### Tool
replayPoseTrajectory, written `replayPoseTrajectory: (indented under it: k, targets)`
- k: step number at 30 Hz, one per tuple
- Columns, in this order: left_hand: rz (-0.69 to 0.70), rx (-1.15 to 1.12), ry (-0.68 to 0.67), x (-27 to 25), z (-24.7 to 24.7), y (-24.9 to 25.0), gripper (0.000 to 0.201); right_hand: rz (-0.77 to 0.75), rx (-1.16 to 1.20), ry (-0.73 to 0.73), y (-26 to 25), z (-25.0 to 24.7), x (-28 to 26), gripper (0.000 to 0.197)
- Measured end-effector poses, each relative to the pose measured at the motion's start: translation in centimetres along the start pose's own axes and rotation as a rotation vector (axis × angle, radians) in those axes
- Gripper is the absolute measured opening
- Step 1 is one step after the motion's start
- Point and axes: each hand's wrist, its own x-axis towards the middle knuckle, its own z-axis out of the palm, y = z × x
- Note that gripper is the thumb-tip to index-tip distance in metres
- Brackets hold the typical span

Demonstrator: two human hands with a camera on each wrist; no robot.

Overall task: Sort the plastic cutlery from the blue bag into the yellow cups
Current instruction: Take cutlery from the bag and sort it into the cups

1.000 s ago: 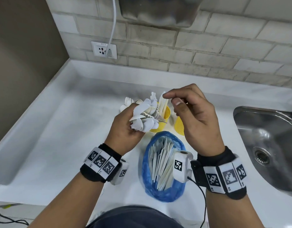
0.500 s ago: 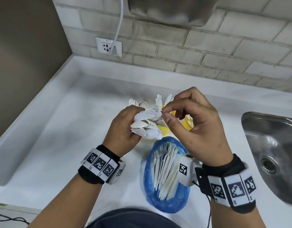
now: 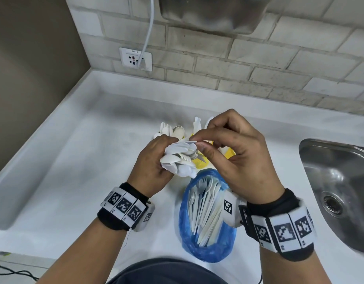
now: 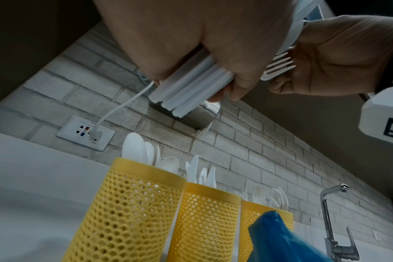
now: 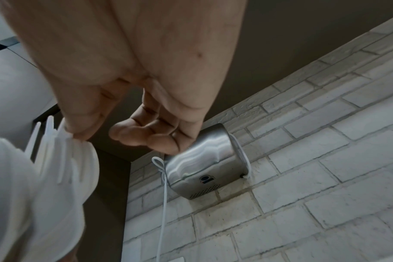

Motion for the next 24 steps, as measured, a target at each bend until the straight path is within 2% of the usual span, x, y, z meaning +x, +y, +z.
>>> replayPoseTrajectory:
  k: [10, 13, 16, 18, 24]
  targets:
    - [0.006, -0.038, 0.019, 0.0, -0.1, 1.0, 0.027, -0.1, -0.029, 0.137, -2.0, -0.6, -0.2, 0.007]
    - [-0.006, -0.071, 0.014, 0.3, -0.3, 1.6, 0.037, -0.114, 0.007, 0.184, -2.6, -0.7, -0.3, 0.009]
    - [-0.004, -0.073, 0.003, 0.2, -0.2, 1.5, 0.04, -0.063, 0.041, 0.122, -2.4, -0.3, -0.2, 0.012]
    - [-0.019, -0.083, -0.005, 0.0, 0.0, 1.1, 0.035, -0.036, 0.042, 0.076, -2.0, 0.0, -0.1, 0.015]
    - [-0.023, -0.081, 0.008, -0.1, -0.1, 1.2, 0.038, -0.073, 0.055, 0.154, -2.8, -0.2, 0.0, 0.017]
